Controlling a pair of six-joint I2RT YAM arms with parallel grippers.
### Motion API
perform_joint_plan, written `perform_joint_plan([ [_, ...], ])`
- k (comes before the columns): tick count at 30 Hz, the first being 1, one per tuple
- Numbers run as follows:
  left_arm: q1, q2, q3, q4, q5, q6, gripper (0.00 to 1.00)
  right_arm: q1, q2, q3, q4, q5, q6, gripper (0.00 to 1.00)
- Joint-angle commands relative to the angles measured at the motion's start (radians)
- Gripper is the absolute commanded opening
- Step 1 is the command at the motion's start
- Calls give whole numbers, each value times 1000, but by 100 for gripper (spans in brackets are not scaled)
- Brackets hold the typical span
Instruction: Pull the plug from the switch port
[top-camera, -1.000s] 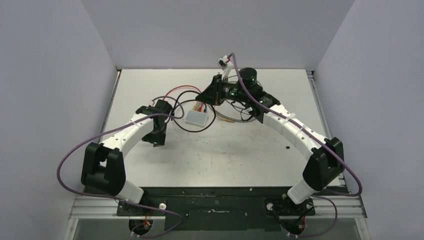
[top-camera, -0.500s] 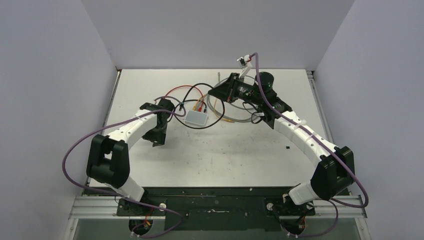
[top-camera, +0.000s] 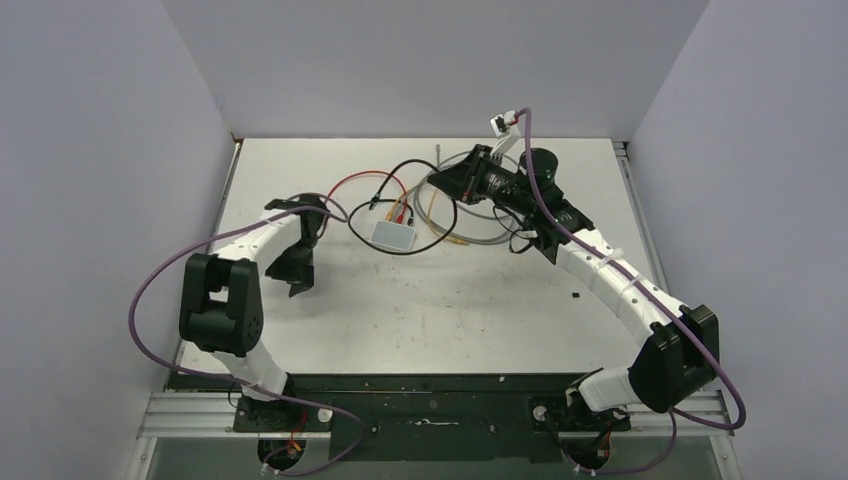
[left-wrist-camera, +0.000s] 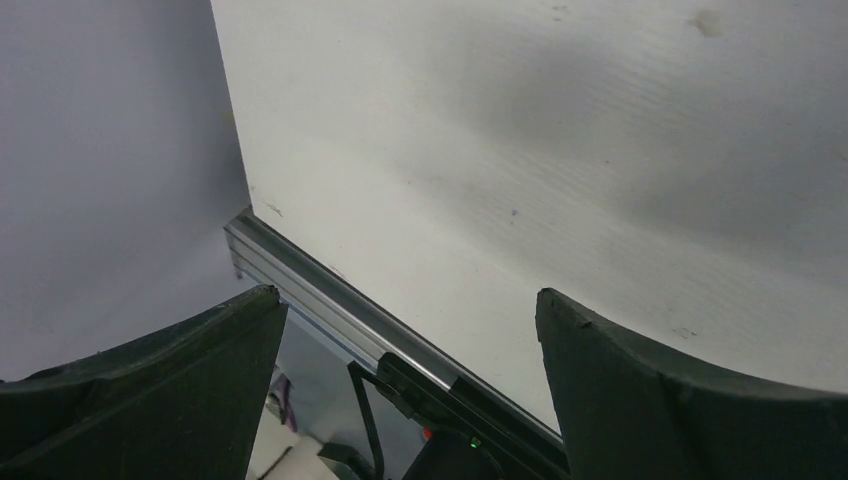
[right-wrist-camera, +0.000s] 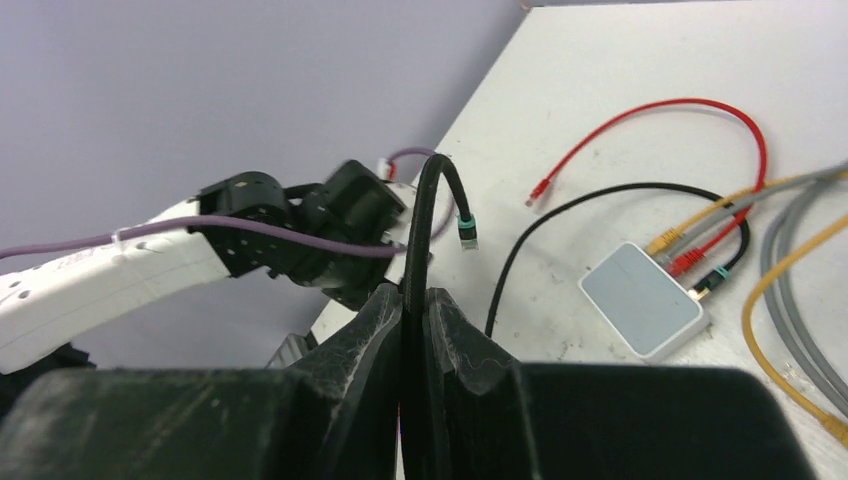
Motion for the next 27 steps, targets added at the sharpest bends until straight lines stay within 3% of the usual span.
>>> perform_joint_plan([
  [1,152,-126,38,-1,135,-44,96,-20,-34,-16,-56,76,4,9],
  [7,200,-335,69,79,339,-19,96,-25,-39,-37,-113,68,-18,33],
  [13,201,-504,11,226,533,-24,96,-27,-55,-40,-148,72,-63,80],
  [16,202,-529,-11,258,585,-45,96,-27,-46,-43,-204,101,-93,93],
  [20,201,-520,-25,280,641,-90,96,-29,13,8,-306,124,-190,100],
  [22,201,-510,-35,303,690,-119,96,-30,65,36,-357,126,-226,95],
  [27,203,-492,-72,379,780,-228,96,-28,219,111,-446,87,-293,94],
])
